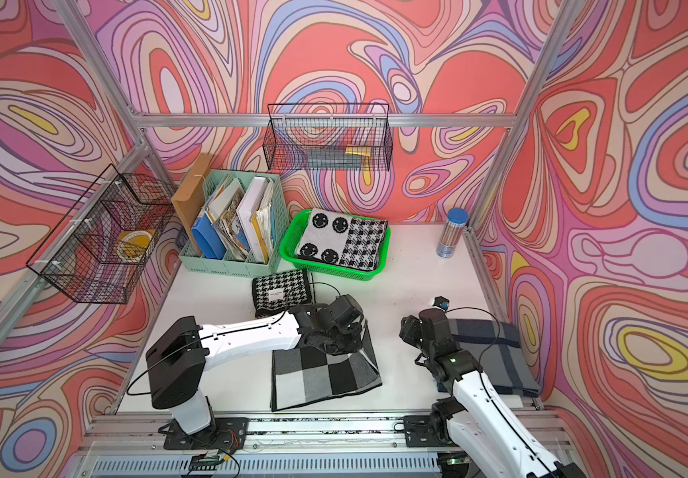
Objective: Put the folded scarf in the basket
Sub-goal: Move the scarf to the center of the board.
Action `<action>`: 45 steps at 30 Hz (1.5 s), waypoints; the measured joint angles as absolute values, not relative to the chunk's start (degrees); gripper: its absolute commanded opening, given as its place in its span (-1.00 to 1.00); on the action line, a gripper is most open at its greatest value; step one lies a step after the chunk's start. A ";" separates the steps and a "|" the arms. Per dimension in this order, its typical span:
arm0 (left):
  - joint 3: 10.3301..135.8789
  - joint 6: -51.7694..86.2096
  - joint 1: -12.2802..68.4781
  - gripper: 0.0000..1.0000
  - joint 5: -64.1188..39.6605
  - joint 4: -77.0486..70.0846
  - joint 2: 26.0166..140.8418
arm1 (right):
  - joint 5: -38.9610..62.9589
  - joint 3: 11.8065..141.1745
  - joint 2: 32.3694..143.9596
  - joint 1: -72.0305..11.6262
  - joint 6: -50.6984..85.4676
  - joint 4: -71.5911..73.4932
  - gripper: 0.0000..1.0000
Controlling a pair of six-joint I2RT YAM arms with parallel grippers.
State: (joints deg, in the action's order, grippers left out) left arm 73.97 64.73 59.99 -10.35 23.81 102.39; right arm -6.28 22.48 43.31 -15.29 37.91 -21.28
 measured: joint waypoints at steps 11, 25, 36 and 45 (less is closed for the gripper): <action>66.41 62.43 60.03 0.85 -3.99 27.83 89.19 | -2.63 28.08 47.62 -15.29 38.22 -26.72 0.14; 27.64 75.24 60.03 0.55 1.96 31.88 51.62 | 7.01 33.41 52.80 -24.40 39.48 -38.33 0.10; 18.31 80.47 60.14 0.04 -0.54 27.33 45.15 | 2.48 32.29 60.53 -34.96 45.19 -39.07 0.09; 20.67 80.60 60.40 -0.10 -1.10 27.92 44.84 | 0.30 32.01 61.58 -35.22 47.27 -39.40 0.07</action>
State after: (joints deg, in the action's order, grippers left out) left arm 20.67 80.60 60.40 -1.10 27.92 44.84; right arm 0.30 32.01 61.58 -35.22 47.27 -39.40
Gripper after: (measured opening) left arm 0.448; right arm 0.539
